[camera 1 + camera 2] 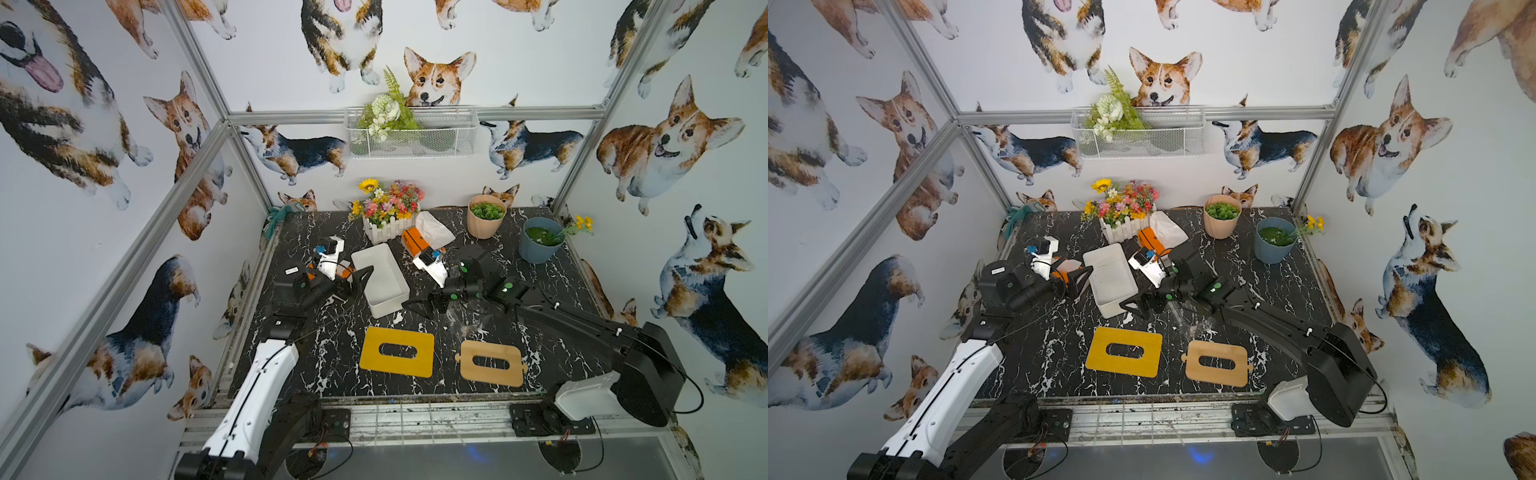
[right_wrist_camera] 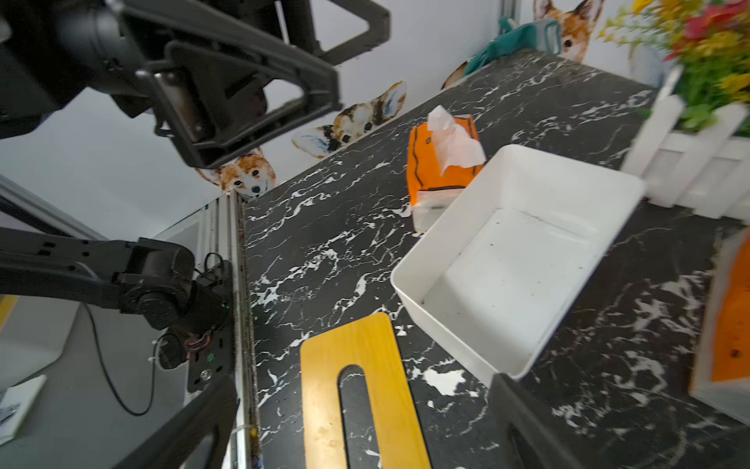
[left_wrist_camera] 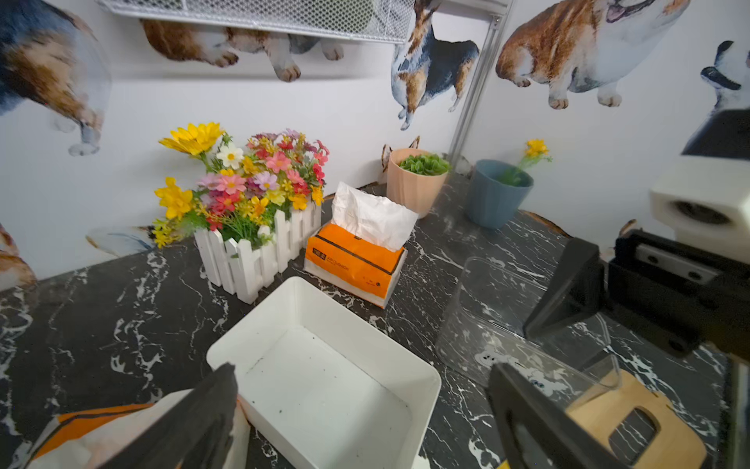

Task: Put the tissue paper into the tissue box
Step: Adjust the tissue box at the center of the board.

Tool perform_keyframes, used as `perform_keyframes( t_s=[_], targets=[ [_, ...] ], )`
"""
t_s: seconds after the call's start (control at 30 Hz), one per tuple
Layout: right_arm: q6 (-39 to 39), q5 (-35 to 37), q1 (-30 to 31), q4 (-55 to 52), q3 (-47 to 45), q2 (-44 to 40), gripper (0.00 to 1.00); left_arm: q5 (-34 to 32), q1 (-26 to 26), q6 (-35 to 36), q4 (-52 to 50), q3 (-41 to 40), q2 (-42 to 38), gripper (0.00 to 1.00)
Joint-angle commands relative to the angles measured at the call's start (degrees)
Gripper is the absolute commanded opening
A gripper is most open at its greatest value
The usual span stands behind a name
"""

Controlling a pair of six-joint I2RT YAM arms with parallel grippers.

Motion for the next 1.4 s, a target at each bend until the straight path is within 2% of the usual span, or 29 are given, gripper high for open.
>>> perform_keyframes(
  t_s=[0.0, 0.07, 0.17, 0.23, 0.3, 0.37, 0.47, 0.67, 0.87, 1.0, 1.13, 1.3, 1.37],
  targets=[
    [10.5, -3.6, 0.4, 8.2, -0.5, 0.8, 1.0, -3.6, 0.3, -5.9, -6.3, 4.1, 3.9, 1.0],
    [19.1, -3.8, 0.5, 17.9, -3.7, 0.0, 1.0, -6.9, 1.1, -9.0, -7.9, 5.7, 6.0, 1.0],
    [31.0, 1.2, 0.5, 32.2, -9.4, -1.6, 1.0, -9.0, 2.7, -13.4, -6.2, 5.0, 6.5, 1.0],
    [34.2, 5.4, 0.5, 34.8, -10.7, -1.8, 1.0, -10.6, 3.5, -15.2, -4.2, 3.6, 5.6, 1.0],
    [32.8, 10.2, 1.1, 30.9, -9.3, -1.4, 1.0, -12.9, 4.1, -16.1, -3.6, 2.6, 4.8, 1.0],
    [28.8, 19.7, 2.6, 21.6, -5.4, -0.5, 1.0, -15.4, 4.9, -16.8, -4.8, 2.4, 4.5, 1.0],
    [23.6, 29.4, 5.4, 11.4, 0.6, 2.1, 1.0, -17.6, 5.9, -17.3, -7.4, 3.2, 4.8, 1.0],
    [16.9, 39.0, 8.9, -4.0, 13.0, 10.7, 1.0, -21.9, 7.4, -17.8, -12.9, 5.3, 5.9, 1.0],
    [11.6, 42.7, 12.3, -16.6, 26.3, 20.4, 1.0, -24.0, 8.9, -18.2, -15.2, 6.2, 6.8, 1.0],
    [11.0, 40.9, 13.5, -21.9, 33.4, 26.2, 0.98, -23.9, 10.0, -18.1, -15.8, 6.5, 7.7, 1.0],
    [11.7, 38.9, 14.2, -23.8, 38.0, 30.4, 0.91, -23.4, 10.4, -16.7, -15.9, 6.9, 8.3, 1.0],
    [12.6, 37.3, 14.4, -24.6, 43.4, 36.0, 0.76, -23.5, 10.6, -13.9, -16.3, 7.3, 7.9, 1.0],
    [12.8, 37.3, 14.4, -26.0, 47.3, 39.1, 0.67, -23.3, 10.6, -12.8, -16.2, 7.3, 7.5, 1.0]
  ],
)
